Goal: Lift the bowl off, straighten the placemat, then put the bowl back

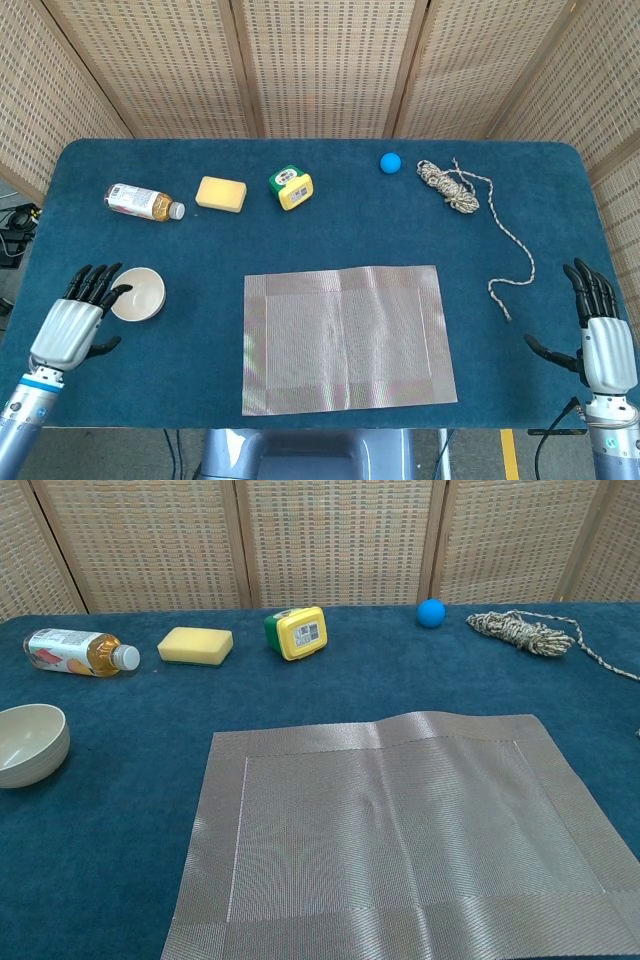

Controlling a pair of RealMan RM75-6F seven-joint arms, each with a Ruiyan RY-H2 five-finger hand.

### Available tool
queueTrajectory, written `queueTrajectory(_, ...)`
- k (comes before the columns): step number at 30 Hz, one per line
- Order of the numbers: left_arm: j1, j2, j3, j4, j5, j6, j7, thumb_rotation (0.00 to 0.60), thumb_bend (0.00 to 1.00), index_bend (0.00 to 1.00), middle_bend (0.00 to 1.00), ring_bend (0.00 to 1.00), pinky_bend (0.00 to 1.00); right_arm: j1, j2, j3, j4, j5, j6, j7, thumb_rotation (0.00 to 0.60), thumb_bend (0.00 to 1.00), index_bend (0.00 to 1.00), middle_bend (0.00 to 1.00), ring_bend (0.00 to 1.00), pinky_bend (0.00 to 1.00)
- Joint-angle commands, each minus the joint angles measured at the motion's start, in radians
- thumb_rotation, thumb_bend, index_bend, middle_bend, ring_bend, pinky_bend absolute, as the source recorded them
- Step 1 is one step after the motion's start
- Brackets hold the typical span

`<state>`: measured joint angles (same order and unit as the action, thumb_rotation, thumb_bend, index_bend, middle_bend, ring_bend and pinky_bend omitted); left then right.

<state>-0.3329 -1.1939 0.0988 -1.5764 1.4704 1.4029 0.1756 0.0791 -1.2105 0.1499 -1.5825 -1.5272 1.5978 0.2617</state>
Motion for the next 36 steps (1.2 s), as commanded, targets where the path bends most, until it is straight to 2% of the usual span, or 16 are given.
queueTrajectory(1, 0.006, -0.023, -0.022, 0.037, -0.026, -0.023, -0.021, 0.600, 0.19, 0.32, 0.00, 0.00, 0.00, -0.001, 0.001, -0.001, -0.002, -0.001, 0.001, 0.002, 0.600, 0.26, 0.07, 0.00, 0.00, 0.00)
queueTrajectory(5, 0.005, -0.052, -0.044, 0.081, -0.049, -0.054, -0.048, 0.600, 0.19, 0.39, 0.00, 0.00, 0.00, -0.003, 0.004, -0.002, -0.004, -0.002, 0.004, 0.006, 0.600, 0.26, 0.07, 0.00, 0.00, 0.00)
queueTrajectory(9, -0.007, -0.092, -0.060, 0.147, -0.087, -0.124, -0.058, 0.600, 0.19, 0.40, 0.00, 0.00, 0.00, -0.003, 0.006, -0.003, -0.006, -0.002, 0.005, 0.013, 0.600, 0.26, 0.07, 0.00, 0.00, 0.00)
queueTrajectory(20, -0.027, -0.156, -0.086, 0.247, -0.124, -0.221, -0.066, 0.600, 0.20, 0.44, 0.00, 0.00, 0.00, 0.000, 0.005, -0.004, -0.004, 0.004, -0.004, 0.016, 0.600, 0.26, 0.07, 0.00, 0.00, 0.00)
queueTrajectory(36, -0.064, -0.247, -0.111, 0.319, -0.139, -0.302, -0.023, 0.600, 0.23, 0.53, 0.00, 0.00, 0.00, 0.000, 0.008, -0.003, -0.002, 0.004, 0.000, 0.027, 0.600, 0.26, 0.07, 0.00, 0.00, 0.00)
